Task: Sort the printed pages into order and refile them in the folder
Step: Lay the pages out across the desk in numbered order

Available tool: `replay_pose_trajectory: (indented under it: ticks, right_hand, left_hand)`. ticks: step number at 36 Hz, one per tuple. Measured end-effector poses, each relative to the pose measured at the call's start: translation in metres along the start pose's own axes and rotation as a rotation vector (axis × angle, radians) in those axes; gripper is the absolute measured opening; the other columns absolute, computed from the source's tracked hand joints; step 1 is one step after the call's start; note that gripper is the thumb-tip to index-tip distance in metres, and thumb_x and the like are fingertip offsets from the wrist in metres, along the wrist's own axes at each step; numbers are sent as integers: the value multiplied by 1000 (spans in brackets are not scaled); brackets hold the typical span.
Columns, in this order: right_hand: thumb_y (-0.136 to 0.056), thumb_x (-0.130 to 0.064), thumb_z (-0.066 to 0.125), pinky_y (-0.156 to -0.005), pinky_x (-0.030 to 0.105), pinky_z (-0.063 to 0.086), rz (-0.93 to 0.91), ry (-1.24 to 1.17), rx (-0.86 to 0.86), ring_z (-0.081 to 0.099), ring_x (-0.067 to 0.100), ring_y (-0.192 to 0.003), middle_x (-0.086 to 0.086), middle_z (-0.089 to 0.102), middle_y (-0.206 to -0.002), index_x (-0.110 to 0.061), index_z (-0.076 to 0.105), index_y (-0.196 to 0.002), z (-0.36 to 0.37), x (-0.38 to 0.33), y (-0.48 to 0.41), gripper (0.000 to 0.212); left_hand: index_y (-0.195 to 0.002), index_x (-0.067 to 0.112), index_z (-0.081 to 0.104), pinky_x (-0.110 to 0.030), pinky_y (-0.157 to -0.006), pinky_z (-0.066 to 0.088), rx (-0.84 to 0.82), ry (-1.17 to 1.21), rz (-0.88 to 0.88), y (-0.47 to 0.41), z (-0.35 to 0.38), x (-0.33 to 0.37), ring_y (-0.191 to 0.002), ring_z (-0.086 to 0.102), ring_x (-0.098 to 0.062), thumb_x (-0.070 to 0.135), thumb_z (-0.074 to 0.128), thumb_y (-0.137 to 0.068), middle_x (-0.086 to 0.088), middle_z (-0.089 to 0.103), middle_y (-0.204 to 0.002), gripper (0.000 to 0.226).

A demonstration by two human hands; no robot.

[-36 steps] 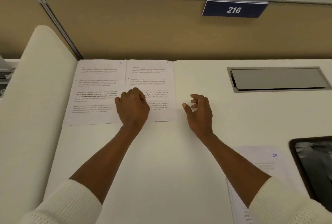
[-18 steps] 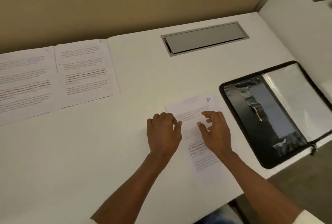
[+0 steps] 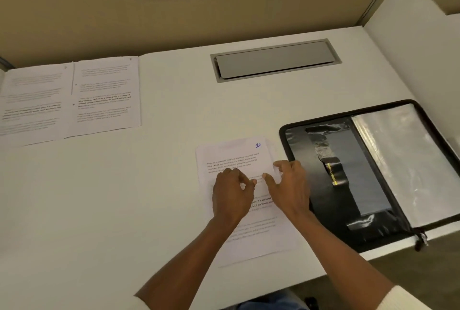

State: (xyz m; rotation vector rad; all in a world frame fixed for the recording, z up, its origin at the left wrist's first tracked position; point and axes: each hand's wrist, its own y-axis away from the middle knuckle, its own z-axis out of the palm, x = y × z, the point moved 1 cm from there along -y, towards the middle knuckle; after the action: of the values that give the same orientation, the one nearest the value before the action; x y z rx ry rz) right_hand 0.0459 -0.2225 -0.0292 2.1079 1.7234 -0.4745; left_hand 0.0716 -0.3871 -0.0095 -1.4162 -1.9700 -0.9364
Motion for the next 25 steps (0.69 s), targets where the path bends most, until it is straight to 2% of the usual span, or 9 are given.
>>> replay_pose_trajectory:
  ticks: [6, 11, 13, 15, 18, 22, 25]
  right_hand:
    - [-87, -38, 82, -82, 35, 56, -9, -116, -20, 56, 19, -104, 2, 53, -115, -21, 67, -115, 1, 5, -6, 36]
    - [-85, -34, 83, -86, 35, 57, -107, -182, 10, 54, 21, -115, 4, 52, -126, -24, 70, -117, 2, 6, 1, 36]
    - [-87, -34, 81, -84, 32, 55, -156, -211, 1, 53, 21, -117, 5, 51, -132, -24, 71, -118, 3, 6, 6, 33]
    - [-88, -31, 81, -82, 25, 49, -204, -244, -3, 54, 21, -118, 6, 52, -134, -24, 72, -117, 3, 8, 10, 31]
    - [-87, -28, 82, -85, 24, 47, -253, -278, -3, 55, 22, -119, 7, 55, -133, -25, 72, -116, 2, 10, 13, 31]
    - [-88, -30, 78, -90, 25, 47, -298, -318, 10, 53, 20, -122, 4, 55, -132, -27, 72, -115, 1, 17, 12, 28]
    - [-86, -28, 82, -92, 16, 42, -300, -351, -6, 54, 18, -121, 3, 56, -131, -28, 74, -113, 1, 21, 10, 27]
  left_hand:
    - [-77, 27, 63, -39, -82, 55, 45, 42, -109, 0, 10, -2, -89, 61, -14, 51, 81, -86, 11, 64, -86, 31]
    - [-72, 24, 60, -42, -78, 58, 82, 89, -207, -1, 11, 9, -77, 63, -13, 71, 73, -83, 8, 66, -76, 50]
    - [-69, 20, 58, -41, -76, 57, 75, 99, -245, -3, 9, 16, -70, 61, -14, 74, 70, -84, 6, 65, -70, 57]
    - [-65, 16, 56, -40, -75, 56, 61, 104, -275, -4, 8, 23, -63, 59, -15, 72, 69, -87, -2, 65, -64, 62]
    - [-64, 15, 57, -37, -73, 55, 59, 86, -305, -6, 8, 33, -63, 65, -23, 74, 68, -86, -11, 71, -71, 64]
    - [-63, 18, 56, -31, -64, 49, 73, 6, -349, -11, 15, 39, -61, 64, -14, 82, 65, -82, -1, 68, -63, 67]
    - [-69, 23, 62, -38, -72, 57, 93, -43, -377, -16, 23, 39, -79, 67, -18, 82, 67, -80, 8, 68, -69, 60]
